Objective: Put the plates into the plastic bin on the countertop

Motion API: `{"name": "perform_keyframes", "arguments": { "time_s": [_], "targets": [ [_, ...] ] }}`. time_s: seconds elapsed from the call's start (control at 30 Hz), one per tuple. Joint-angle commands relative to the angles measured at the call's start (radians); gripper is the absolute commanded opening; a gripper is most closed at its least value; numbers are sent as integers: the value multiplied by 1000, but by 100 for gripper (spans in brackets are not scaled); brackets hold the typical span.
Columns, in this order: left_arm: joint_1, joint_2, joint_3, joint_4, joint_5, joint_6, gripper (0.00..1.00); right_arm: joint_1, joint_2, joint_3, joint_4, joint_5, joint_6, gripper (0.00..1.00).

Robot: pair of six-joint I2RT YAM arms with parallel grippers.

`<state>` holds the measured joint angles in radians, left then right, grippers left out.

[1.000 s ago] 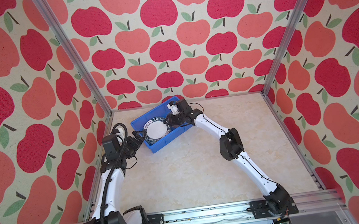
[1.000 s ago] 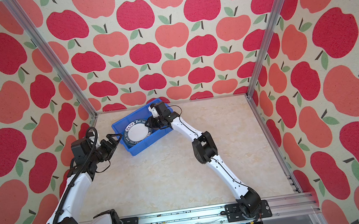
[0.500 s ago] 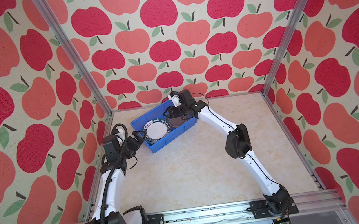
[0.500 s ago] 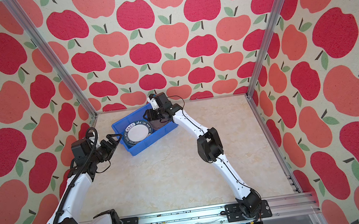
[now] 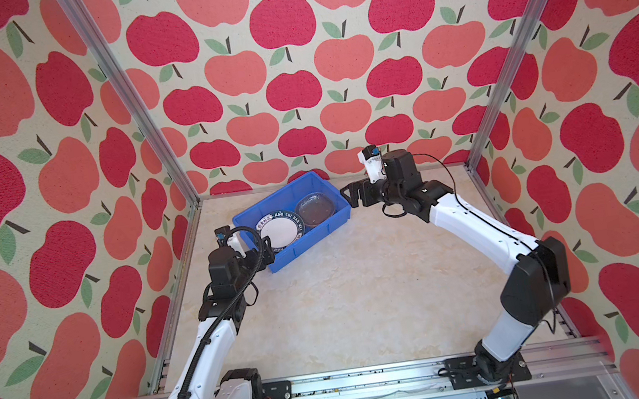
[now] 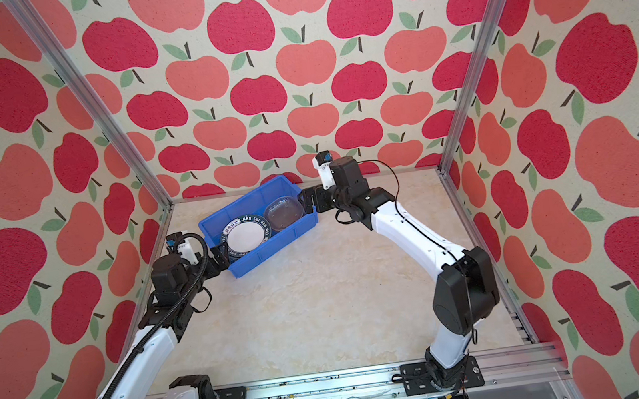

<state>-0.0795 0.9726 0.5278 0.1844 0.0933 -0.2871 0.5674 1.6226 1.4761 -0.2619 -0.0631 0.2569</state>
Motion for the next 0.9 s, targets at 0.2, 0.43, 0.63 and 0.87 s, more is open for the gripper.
{"name": "perform_keyframes", "arguments": {
  "time_s": [0.2,0.43,0.63,0.87],
  "targets": [
    [100,50,-199,399,-293,161,99,-31,-208,-417,177,396,-181,100],
    [221,292,-210,550,-228,173,99,-33,-161,-390,128,347,-170,100],
    [247,536,-272,893,-74,187,99,-38,-160,-423,159,338,-169,99],
    [246,625,-182,822,61,236,99,-39,-240,-575,276,369,-208,100]
  ]
}}
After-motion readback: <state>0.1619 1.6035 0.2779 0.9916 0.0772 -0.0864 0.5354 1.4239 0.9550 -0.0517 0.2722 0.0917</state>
